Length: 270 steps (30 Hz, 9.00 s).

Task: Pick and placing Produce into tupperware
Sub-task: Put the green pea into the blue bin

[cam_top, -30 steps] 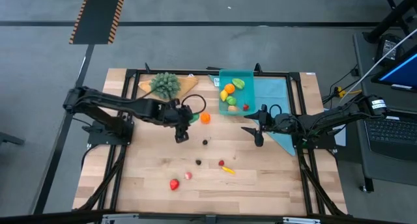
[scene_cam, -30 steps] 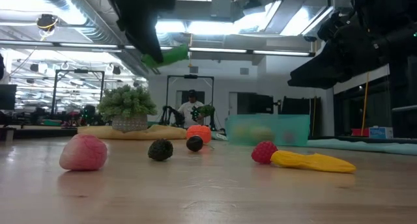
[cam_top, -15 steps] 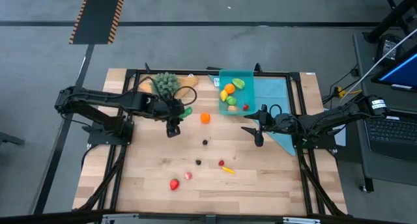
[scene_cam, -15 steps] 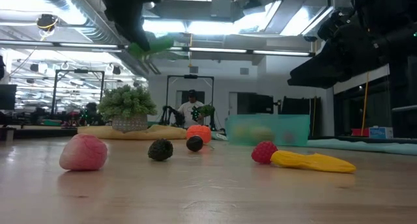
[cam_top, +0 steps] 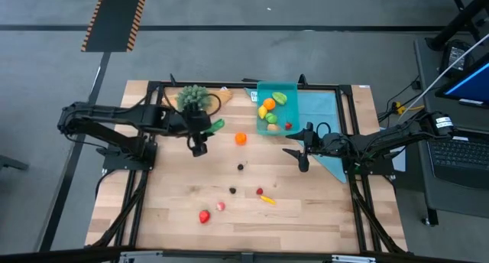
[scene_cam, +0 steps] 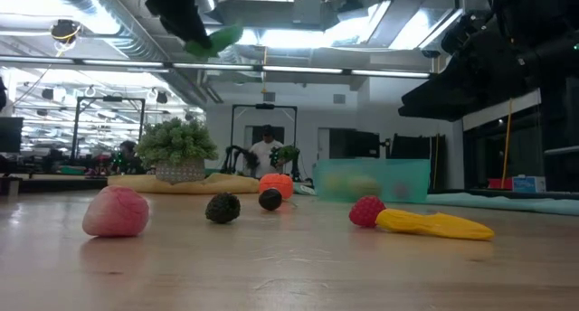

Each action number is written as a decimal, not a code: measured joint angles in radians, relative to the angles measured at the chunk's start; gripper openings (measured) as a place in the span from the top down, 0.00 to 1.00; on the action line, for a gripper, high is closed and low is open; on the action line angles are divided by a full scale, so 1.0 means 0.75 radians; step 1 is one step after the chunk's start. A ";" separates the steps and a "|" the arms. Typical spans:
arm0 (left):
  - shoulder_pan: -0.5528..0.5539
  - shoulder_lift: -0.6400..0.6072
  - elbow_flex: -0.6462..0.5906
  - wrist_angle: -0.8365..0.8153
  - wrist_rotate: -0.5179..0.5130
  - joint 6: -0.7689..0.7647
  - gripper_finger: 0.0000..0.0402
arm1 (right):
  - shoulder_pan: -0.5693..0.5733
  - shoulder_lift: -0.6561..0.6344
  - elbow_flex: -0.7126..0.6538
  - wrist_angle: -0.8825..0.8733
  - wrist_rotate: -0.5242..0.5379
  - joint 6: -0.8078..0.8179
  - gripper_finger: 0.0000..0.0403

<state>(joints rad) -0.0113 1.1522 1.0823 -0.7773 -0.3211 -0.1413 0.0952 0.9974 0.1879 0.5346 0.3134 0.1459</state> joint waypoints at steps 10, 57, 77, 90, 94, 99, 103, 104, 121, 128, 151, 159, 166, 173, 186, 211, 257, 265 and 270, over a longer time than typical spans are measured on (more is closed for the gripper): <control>0.000 -0.286 -0.484 0.568 0.031 0.047 0.67 | 0.000 0.000 0.000 0.001 0.000 -0.025 0.33; 0.161 0.301 -0.810 2.256 0.770 0.342 0.66 | -0.128 0.711 0.444 0.731 -0.421 -0.273 0.33; 0.163 0.423 -0.739 2.271 0.801 0.356 0.66 | -0.162 0.964 0.753 0.724 -0.672 -0.269 0.33; 0.163 0.423 -0.739 2.274 0.801 0.367 0.66 | -0.162 0.982 0.788 0.717 -0.702 -0.265 0.53; 0.163 0.423 -0.739 2.275 0.804 0.368 0.65 | -0.162 0.982 0.788 0.717 -0.702 -0.265 0.65; 0.162 0.423 -0.739 2.275 0.807 0.370 0.64 | -0.162 0.982 0.788 0.717 -0.705 -0.266 0.68; 0.162 0.423 -0.739 2.275 0.801 0.368 0.66 | -0.162 0.982 0.788 0.717 -0.702 -0.266 0.62; 0.163 0.423 -0.739 2.275 0.800 0.367 0.66 | -0.162 0.982 0.788 0.717 -0.702 -0.266 0.61; 0.163 0.423 -0.739 2.275 0.796 0.366 0.58 | -0.167 0.982 0.787 0.711 -0.703 -0.251 0.67; 0.163 0.399 -0.739 2.267 0.795 0.372 0.59 | -0.192 0.979 0.787 0.710 -0.739 -0.231 0.68; 0.228 0.123 -0.741 1.841 0.789 0.380 0.58 | -0.349 0.979 0.786 0.660 -0.869 -0.131 0.68; 0.247 0.113 -0.740 1.793 0.786 0.390 0.56 | -0.410 0.978 0.786 0.662 -0.924 -0.092 0.67; 0.276 0.113 -0.741 1.773 0.785 0.390 0.58 | -0.461 0.818 0.751 0.462 -0.944 -0.143 0.67; 0.347 0.058 -0.741 1.740 0.784 0.391 0.57 | -0.507 0.542 0.525 0.440 -0.858 -0.184 0.67; 0.448 -0.186 -0.740 1.427 0.754 0.441 0.56 | -0.511 0.204 0.227 0.368 -0.495 -0.203 0.67; 0.452 -0.251 -0.831 1.354 0.754 0.480 0.55 | -0.629 0.202 0.640 -0.717 -0.148 0.190 0.67; 0.451 -0.251 -0.831 1.316 0.754 0.470 0.55 | -0.806 0.768 1.162 -1.516 -0.324 0.217 0.67; 0.450 -0.250 -0.831 1.315 0.754 0.470 0.55 | -0.858 0.889 1.162 -1.415 -0.423 0.142 0.67; 0.450 -0.250 -0.831 1.315 0.754 0.470 0.55 | -0.884 0.963 1.162 -1.372 -0.487 0.117 0.67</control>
<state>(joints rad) 0.3264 0.9646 0.4587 0.2092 0.2447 0.2115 -0.5681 1.7194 1.0592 -0.4942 -0.0521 0.2337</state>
